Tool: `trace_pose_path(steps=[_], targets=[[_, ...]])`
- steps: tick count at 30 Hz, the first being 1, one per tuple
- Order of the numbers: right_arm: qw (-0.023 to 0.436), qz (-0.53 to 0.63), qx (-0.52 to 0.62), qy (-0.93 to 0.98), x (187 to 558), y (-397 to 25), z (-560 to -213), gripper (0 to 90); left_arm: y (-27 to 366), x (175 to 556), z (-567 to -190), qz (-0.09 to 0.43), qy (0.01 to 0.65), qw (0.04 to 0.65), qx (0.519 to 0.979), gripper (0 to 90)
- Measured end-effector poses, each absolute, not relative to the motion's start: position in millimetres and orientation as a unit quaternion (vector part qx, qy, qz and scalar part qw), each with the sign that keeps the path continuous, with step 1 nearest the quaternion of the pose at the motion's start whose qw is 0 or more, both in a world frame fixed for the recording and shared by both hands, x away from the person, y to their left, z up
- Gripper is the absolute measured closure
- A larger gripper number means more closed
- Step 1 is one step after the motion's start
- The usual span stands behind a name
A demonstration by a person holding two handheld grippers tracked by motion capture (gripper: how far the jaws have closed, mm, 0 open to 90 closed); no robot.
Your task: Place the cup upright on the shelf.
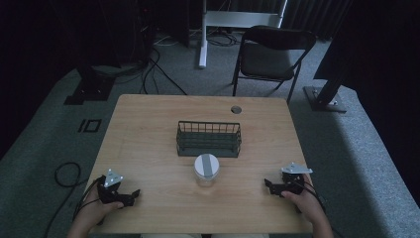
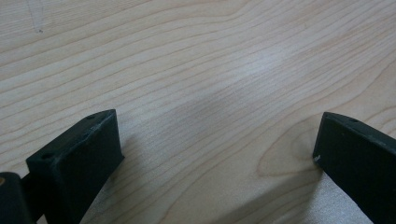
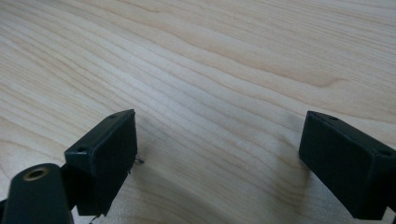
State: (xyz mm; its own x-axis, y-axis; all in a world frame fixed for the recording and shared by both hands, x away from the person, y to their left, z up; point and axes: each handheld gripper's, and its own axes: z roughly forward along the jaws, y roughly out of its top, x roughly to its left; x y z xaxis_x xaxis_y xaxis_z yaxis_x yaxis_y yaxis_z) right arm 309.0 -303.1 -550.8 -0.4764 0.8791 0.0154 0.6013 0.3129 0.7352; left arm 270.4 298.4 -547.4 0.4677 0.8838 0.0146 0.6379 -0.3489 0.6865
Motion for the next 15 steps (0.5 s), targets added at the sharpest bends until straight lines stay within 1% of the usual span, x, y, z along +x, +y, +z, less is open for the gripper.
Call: trace_pose_path(steps=[15], targets=[[0.205,0.364,0.450,0.789,307.7,-293.4,-542.0,11.3,298.5,270.4,-547.4,0.196,0.477,0.313,0.798,1.3]])
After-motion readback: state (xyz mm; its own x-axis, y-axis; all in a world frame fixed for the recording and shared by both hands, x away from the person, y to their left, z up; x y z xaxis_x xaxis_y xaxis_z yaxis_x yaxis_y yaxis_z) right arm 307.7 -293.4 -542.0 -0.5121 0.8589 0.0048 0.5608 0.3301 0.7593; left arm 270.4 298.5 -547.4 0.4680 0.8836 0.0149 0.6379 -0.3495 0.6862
